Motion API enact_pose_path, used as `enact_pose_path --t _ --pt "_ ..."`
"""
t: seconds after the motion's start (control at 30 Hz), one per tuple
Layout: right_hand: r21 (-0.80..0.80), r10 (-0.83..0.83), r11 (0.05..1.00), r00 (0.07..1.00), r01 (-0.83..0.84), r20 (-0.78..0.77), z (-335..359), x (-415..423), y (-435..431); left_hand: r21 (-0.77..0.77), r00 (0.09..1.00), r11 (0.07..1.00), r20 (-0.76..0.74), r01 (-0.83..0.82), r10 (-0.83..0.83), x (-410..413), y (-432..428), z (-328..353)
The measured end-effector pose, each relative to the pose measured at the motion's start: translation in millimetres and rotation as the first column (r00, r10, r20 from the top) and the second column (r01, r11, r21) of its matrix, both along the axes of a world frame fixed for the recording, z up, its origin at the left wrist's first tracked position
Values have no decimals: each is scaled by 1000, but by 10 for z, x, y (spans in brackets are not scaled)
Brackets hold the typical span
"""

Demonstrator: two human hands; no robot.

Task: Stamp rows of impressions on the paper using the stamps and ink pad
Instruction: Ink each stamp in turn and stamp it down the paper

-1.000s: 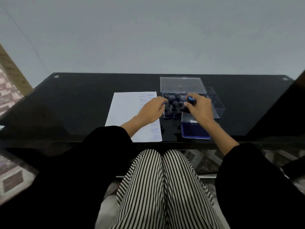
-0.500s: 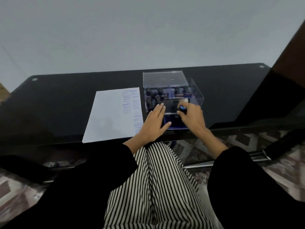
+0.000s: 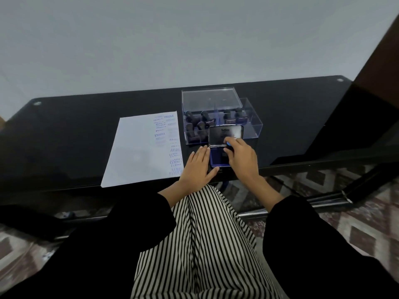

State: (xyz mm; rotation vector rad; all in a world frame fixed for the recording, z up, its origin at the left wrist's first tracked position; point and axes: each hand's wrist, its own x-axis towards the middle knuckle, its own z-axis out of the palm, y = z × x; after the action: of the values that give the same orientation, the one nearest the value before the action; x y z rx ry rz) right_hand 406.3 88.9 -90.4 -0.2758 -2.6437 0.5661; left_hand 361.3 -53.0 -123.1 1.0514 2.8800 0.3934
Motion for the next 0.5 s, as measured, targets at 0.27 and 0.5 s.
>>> enact_pose_path --t 0.27,0.5 --pt "27 10 1000 999 -9 -43 -48 8 -9 -6 1000 1000 -1 7 -7 -12 -1 -9" --pt "40 -14 999 1000 14 16 -19 -39 7 -1 1000 1000 16 20 -20 -24 -11 -3"
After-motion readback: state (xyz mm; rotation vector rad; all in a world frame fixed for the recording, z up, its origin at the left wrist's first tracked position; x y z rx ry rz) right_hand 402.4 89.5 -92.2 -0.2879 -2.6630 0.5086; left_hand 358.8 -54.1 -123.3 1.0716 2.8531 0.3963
